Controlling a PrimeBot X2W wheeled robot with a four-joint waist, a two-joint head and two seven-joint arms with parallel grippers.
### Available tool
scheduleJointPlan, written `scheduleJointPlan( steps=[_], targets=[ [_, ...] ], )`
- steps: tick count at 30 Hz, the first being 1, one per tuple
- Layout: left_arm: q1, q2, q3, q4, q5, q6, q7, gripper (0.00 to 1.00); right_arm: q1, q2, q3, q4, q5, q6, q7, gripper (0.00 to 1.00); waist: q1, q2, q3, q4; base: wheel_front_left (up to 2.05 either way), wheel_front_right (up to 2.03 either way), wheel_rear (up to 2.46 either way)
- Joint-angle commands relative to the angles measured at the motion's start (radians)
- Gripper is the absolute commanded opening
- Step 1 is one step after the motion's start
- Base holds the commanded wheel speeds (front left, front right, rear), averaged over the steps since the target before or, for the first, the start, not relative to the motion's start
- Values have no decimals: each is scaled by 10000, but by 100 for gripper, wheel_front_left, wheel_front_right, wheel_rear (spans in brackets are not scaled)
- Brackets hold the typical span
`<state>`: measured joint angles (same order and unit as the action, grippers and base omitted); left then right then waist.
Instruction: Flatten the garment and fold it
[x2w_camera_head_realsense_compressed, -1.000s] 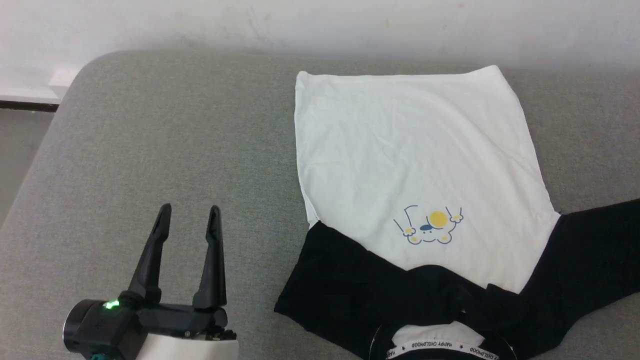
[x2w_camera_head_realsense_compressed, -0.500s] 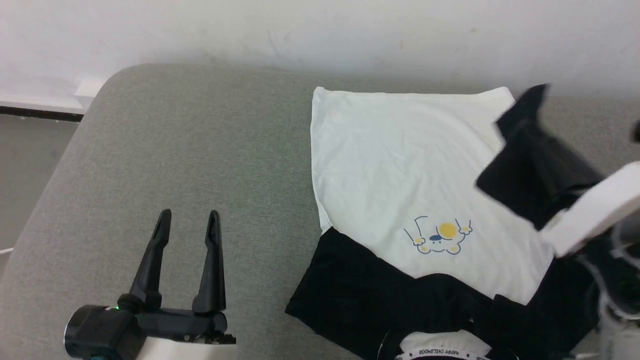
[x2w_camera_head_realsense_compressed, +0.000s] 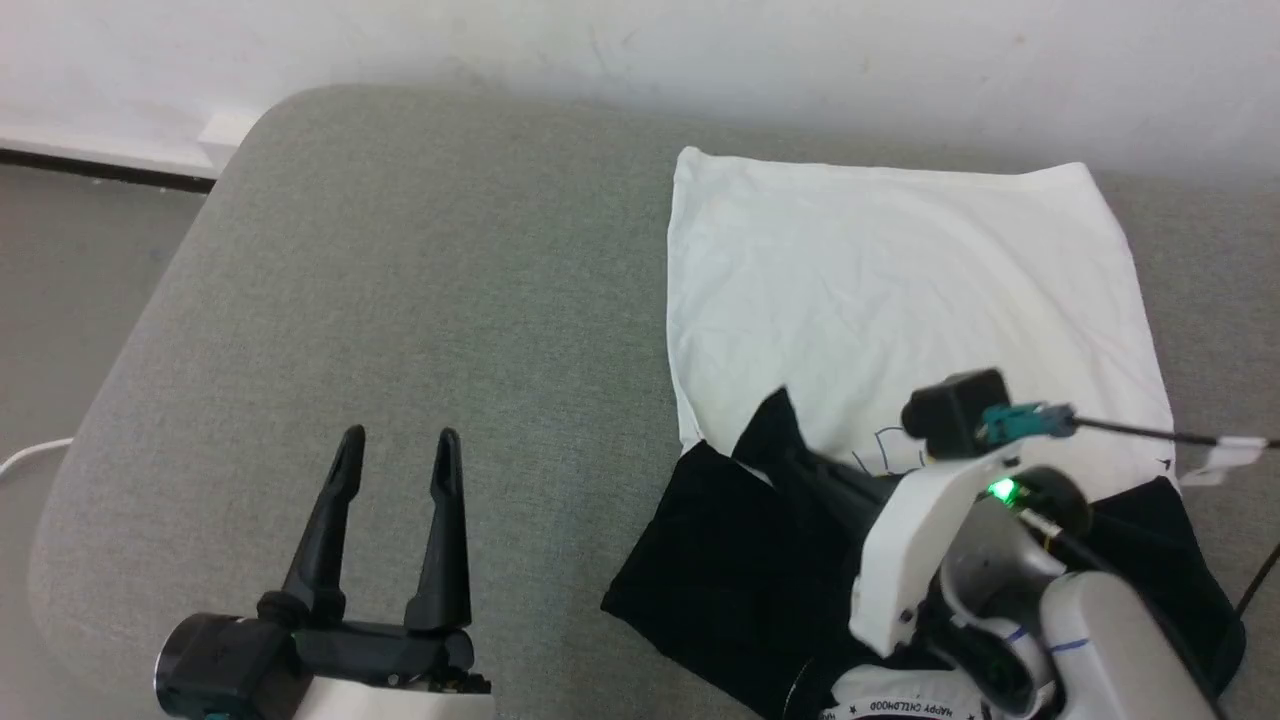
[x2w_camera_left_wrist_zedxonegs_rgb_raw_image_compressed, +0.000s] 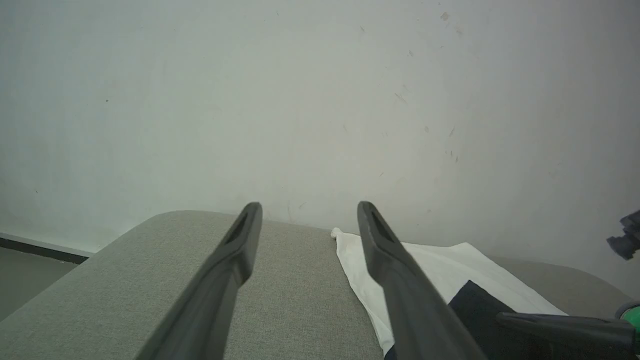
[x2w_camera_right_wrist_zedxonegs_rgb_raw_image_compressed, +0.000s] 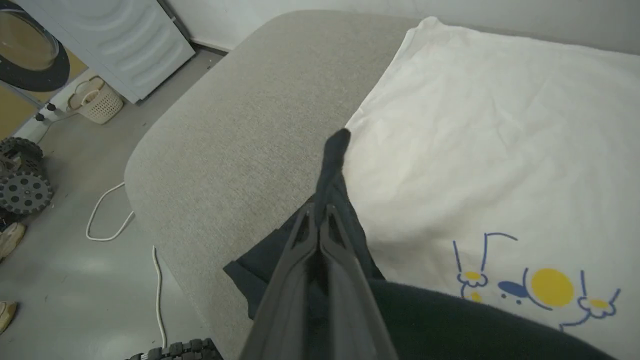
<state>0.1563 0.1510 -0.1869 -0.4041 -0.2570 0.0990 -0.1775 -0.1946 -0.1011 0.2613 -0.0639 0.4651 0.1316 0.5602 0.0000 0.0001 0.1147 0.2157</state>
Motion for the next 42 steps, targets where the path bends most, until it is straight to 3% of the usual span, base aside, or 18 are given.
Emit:
scheduleJointPlan(
  steps=[1,7,12,13,14,15,20,26,31,36,42],
  targets=[
    [-106,-58,-38,54,-72,28,-77,100,160,-58,164,264,-67,-9,-95,0,0,-1,140,141,0,0,0],
    [-244,-153,-195,250,-107,-7,-199,100,113,-330,1384,1942,-664,-9,-757,0,0,-1,382,327,0,0,0],
    [-370,-196,-260,388,-127,-18,-280,100,-204,2,1780,3495,-1019,-9,-1573,0,0,-1,508,407,0,0,0],
    [-397,-204,-278,411,-126,-20,-291,100,-305,80,1783,3758,-1083,-9,-1775,25,0,-1,522,424,0,0,0],
    [-422,-212,-297,435,-126,-23,-301,100,-409,146,1807,3997,-1127,-9,-1959,88,0,-1,528,442,0,0,0],
    [-442,-217,-316,462,-127,-26,-308,100,-507,207,1793,4208,-1140,-9,-2138,100,0,-1,525,455,0,0,0],
    [-440,-184,-307,531,-130,9,-317,100,-910,382,1803,4457,-775,-9,-2689,100,0,-1,430,400,0,0,0],
    [-310,-75,-257,420,-126,77,-227,100,-754,244,1306,2827,297,-9,-2497,100,0,-1,247,-9,0,0,0],
    [-302,-2,-255,261,-121,102,-136,100,141,-111,-439,637,373,-9,-2632,100,0,-1,128,-402,0,0,0],
    [-267,52,-277,209,-128,121,-56,100,1148,30,-2762,-1193,-1036,-9,-3646,100,0,-1,72,-735,0,0,0],
    [-137,135,-357,390,-22,165,-26,100,2371,447,-4567,-2104,-2113,-9,-4727,100,0,-1,-16,-1014,0,0,0]
  ],
)
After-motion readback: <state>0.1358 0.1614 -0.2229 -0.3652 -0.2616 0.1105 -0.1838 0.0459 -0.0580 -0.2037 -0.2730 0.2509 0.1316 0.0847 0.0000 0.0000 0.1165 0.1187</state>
